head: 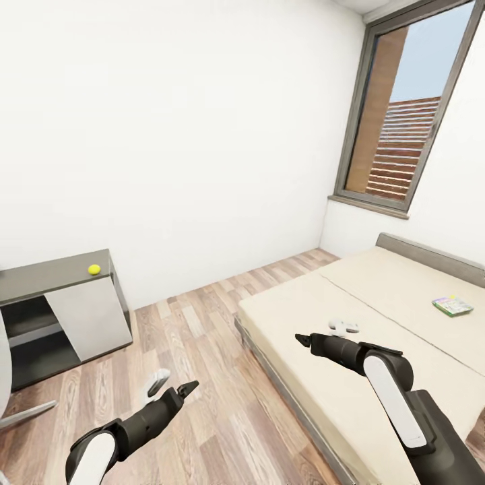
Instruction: Put all the toys in the child's room - the three board games (two on the bed and one on the table), the two jigsaw puzzles on the table, and the tennis ball on the table - inside the toy box on the table in the child's room.
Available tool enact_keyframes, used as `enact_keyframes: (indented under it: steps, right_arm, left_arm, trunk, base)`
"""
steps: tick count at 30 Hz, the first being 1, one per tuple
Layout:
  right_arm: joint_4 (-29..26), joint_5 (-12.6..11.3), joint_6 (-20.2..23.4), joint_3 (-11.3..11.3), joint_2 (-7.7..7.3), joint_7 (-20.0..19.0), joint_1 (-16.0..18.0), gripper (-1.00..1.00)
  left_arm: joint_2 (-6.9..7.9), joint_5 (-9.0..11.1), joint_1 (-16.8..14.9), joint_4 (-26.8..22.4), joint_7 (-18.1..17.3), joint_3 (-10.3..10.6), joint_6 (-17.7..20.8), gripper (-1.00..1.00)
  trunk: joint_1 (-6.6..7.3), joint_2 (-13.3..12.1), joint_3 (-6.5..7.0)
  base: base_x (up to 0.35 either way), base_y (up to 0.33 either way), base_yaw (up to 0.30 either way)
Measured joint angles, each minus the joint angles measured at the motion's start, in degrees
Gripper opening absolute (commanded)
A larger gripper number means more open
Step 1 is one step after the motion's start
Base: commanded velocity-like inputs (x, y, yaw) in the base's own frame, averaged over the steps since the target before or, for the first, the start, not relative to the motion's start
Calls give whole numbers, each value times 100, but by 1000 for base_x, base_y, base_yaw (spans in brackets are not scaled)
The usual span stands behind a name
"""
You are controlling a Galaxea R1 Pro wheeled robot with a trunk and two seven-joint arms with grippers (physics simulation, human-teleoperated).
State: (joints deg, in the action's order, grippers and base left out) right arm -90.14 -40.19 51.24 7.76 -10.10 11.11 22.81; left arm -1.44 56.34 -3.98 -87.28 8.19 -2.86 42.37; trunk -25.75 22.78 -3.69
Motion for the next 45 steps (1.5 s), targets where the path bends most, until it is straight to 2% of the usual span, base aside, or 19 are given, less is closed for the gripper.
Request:
enact_keyframes:
  steps: [10,29,45]
  right_arm:
    - [-22,1,0,5,17,4,-1,100]
    - [-30,2,-1,-3,10,5,-1,100]
    - [-34,0,0,-3,5,7,-2,100]
  left_arm:
    - [4,0,1,-1,-27,-8,0,100]
    - [2,2,8,-2,-52,-12,0,100]
    - [8,0,8,0,-47,-10,0,100]
  trunk:
    - [0,0,0]
    - [1,1,0]
    - [1,0,0]
  base:
    - [-100,-209,62]
    - [-24,-49,224]
    - [-2,-114,49]
